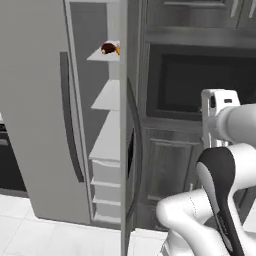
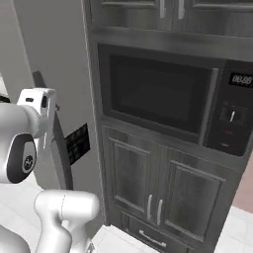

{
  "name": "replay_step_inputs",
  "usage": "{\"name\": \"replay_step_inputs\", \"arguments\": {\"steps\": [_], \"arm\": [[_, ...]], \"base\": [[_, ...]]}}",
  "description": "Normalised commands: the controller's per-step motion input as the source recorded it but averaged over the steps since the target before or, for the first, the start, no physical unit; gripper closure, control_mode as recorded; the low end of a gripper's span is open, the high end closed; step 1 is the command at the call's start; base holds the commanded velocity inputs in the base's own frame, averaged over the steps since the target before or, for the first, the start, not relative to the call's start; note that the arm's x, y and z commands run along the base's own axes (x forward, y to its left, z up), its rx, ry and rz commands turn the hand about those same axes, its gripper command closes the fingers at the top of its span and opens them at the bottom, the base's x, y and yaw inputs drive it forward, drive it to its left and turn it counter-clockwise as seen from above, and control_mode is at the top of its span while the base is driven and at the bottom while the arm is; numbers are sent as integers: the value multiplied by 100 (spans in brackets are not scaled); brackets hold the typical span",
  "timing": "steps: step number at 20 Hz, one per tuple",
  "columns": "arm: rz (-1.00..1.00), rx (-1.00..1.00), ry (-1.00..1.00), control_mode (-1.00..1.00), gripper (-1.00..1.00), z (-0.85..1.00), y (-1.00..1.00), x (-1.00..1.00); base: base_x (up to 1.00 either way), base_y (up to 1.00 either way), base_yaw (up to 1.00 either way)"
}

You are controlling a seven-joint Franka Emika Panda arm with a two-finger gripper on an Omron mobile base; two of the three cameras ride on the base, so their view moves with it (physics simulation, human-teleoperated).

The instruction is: Take the squash and carrot from the second highest rack and move them to the highest rack where the steak and squash are located, to maximize freezer space. Close the freezer door after rearranging.

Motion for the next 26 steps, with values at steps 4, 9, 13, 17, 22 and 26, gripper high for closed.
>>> {"name": "replay_step_inputs", "arguments": {"steps": [4,9,13,17,22,26], "arm": [[0,0,0,100,-100,0,0,0],[0,0,0,100,-100,0,0,0],[0,0,0,100,-100,0,0,0],[0,0,0,100,-100,0,0,0],[0,0,0,100,-100,0,0,0],[29,17,0,-100,-100,-1,-17,31]], "base": [[42,-49,60],[29,-74,50],[25,-65,50],[22,-36,48],[24,-22,42],[0,0,0]]}}
